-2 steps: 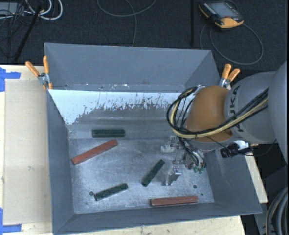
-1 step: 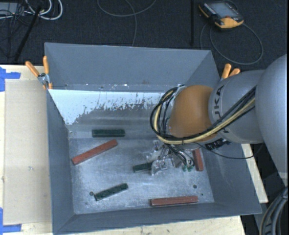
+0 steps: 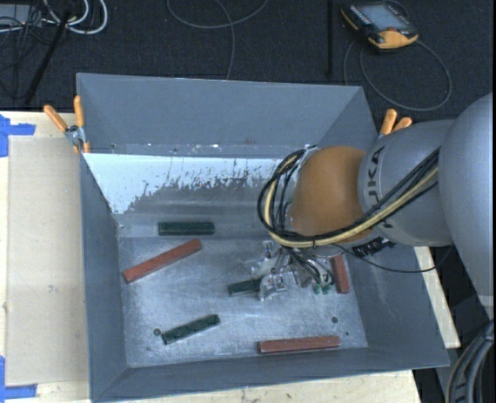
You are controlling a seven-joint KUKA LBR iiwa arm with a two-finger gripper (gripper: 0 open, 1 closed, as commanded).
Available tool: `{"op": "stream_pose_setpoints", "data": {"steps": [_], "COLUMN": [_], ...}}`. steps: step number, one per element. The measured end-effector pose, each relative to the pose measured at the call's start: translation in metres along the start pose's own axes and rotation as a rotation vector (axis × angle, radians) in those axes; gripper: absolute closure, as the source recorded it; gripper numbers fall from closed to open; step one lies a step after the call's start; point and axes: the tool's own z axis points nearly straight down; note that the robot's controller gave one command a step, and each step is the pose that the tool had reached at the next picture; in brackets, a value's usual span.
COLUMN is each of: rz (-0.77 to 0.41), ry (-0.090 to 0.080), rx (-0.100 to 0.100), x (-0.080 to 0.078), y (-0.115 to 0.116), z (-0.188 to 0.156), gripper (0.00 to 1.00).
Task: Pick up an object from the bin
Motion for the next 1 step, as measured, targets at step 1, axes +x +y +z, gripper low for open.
{"op": "stream_pose_setpoints", "data": {"steps": [1], "rz": [-0.039], "ry": [0.005], "rx": [-0.002], "x": [0.0003], "y": [0.0045], "z": [-0.1985], "gripper": [1.0]}}
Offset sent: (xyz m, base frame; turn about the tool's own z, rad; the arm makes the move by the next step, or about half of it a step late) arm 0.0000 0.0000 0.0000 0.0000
